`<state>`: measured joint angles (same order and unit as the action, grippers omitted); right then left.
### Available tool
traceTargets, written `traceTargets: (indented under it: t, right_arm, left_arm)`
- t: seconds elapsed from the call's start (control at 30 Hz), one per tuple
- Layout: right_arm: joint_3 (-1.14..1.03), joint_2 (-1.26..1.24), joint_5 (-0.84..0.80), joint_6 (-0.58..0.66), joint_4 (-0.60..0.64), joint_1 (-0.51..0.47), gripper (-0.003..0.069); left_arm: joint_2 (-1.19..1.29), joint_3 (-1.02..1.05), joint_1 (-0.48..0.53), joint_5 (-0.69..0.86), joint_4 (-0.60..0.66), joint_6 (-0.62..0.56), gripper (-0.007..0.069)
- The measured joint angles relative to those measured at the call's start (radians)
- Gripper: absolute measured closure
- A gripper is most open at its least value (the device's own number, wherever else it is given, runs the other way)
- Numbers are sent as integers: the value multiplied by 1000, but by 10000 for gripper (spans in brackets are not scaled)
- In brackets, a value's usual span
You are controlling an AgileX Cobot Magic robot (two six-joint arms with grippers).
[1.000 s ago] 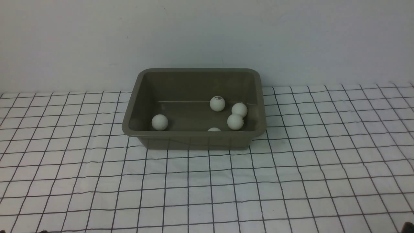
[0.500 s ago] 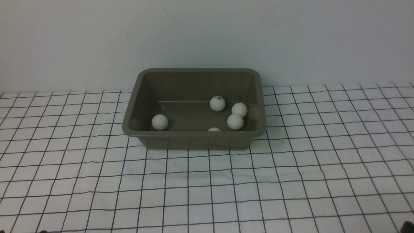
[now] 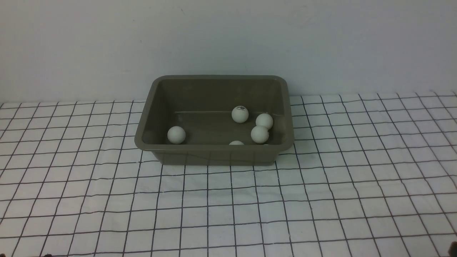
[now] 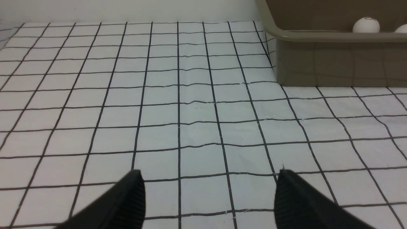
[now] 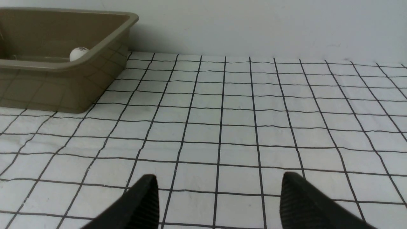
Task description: Put the table tennis balls into the box on the white checkered tablecloth.
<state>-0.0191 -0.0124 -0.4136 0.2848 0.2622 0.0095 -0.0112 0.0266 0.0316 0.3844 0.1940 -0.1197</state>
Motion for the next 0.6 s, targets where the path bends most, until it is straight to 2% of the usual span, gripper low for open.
traceTargets:
  t: [0.6]
  right_arm:
    - [0,0,0,2,-16,0,197]
  left_arm:
    - [0,0,0,0,0,0,132]
